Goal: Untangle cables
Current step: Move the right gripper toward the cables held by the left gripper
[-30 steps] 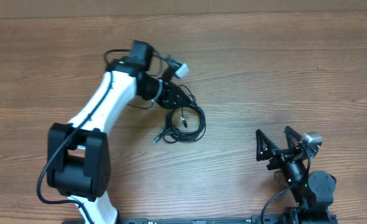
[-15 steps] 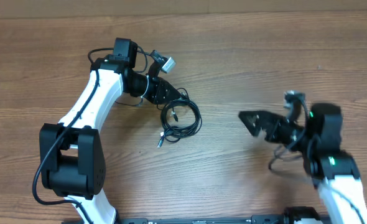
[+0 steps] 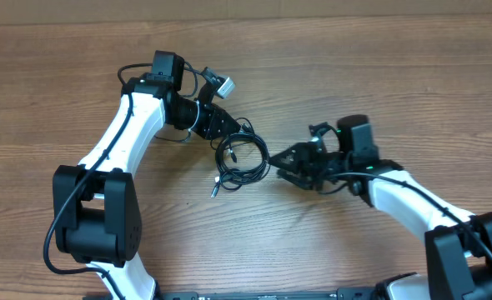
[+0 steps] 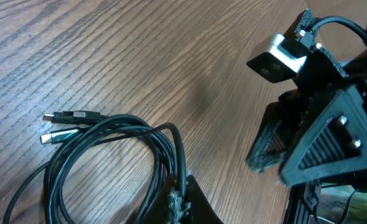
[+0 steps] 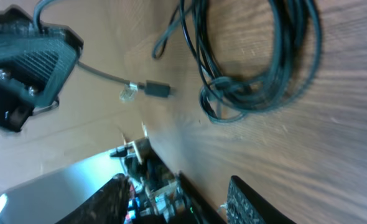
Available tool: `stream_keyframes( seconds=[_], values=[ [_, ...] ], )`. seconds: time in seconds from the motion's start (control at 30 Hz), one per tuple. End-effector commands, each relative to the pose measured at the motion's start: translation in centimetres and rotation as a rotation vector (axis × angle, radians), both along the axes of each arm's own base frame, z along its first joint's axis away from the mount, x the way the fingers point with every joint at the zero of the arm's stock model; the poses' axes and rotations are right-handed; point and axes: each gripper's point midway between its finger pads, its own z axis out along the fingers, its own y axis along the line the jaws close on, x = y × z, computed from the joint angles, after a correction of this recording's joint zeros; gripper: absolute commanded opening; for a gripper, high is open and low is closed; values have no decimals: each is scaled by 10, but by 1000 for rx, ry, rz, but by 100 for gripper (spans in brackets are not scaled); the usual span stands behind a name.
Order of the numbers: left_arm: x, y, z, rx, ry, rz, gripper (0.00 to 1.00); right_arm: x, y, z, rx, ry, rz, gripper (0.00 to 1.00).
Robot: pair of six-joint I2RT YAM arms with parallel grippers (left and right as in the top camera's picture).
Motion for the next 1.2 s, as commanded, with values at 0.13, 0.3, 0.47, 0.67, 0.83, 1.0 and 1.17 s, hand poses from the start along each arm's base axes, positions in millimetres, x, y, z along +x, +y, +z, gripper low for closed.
stream_keyframes(
  seconds=[0.13, 0.3, 0.47, 0.67, 0.83, 1.0, 1.17],
  values=[
    [0, 0, -1, 0, -17, -17, 4, 37, 14, -20, -201, 32, -396, 53],
    [0, 0, -1, 0, -18, -17, 4, 48, 23, -14, -247, -84, -505, 50],
    [0, 0, -1, 0, -19, -17, 4, 56, 26, -6, -255, -158, -567, 42],
    [2, -1, 0, -3, -31, -17, 4, 58, 40, -10, -222, -169, -559, 41],
    [2, -1, 0, -2, -30, -17, 4, 62, 58, -15, -163, -193, -527, 41],
    [2, -1, 0, -2, -30, -17, 4, 64, 59, -22, -168, -193, -530, 41],
    [2, -1, 0, -3, -32, -17, 4, 67, 60, -36, -180, -188, -534, 41]
  ],
)
